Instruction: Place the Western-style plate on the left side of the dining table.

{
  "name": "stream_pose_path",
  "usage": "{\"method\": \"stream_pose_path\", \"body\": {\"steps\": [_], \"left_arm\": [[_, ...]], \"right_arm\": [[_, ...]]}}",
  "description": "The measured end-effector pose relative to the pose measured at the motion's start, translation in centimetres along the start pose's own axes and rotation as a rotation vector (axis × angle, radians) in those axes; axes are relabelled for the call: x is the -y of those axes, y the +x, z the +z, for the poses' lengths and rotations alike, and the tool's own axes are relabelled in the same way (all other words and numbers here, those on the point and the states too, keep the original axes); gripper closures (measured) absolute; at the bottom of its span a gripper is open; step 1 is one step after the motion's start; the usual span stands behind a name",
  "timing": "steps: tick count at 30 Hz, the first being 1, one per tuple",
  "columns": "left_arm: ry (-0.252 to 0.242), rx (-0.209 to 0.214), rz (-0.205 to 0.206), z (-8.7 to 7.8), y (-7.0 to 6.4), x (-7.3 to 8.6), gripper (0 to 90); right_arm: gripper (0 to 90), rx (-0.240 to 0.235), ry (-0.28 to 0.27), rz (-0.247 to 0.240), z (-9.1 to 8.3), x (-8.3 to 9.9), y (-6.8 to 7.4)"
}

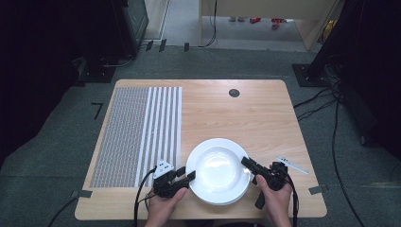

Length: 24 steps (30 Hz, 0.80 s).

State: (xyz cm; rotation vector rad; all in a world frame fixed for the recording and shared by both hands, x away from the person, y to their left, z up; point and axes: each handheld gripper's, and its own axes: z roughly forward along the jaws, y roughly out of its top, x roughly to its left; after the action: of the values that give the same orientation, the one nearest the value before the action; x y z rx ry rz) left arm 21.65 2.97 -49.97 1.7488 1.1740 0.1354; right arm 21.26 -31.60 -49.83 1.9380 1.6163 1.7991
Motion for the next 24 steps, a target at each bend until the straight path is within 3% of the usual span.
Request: {"method": "stream_pose_path", "body": {"steps": [12, 19, 24], "left_arm": [[-0.002, -0.001, -0.002, 0.01, 0.00, 0.01, 54.2], [-0.001, 0.004, -0.005, -0.03, 0.10, 0.00, 54.3], [-0.004, 0.005, -0.009, -0.04, 0.10, -0.01, 54.3]], "right_arm": [[80.0, -0.003, -0.009, -0.017, 0.01, 0.13, -0.14], [80.0, -0.014, -0.026, -0.050, 0.05, 0.25, 0.00], [79.9, -0.048, -0.047, -0.092, 0.12, 0.31, 0.02]]}}
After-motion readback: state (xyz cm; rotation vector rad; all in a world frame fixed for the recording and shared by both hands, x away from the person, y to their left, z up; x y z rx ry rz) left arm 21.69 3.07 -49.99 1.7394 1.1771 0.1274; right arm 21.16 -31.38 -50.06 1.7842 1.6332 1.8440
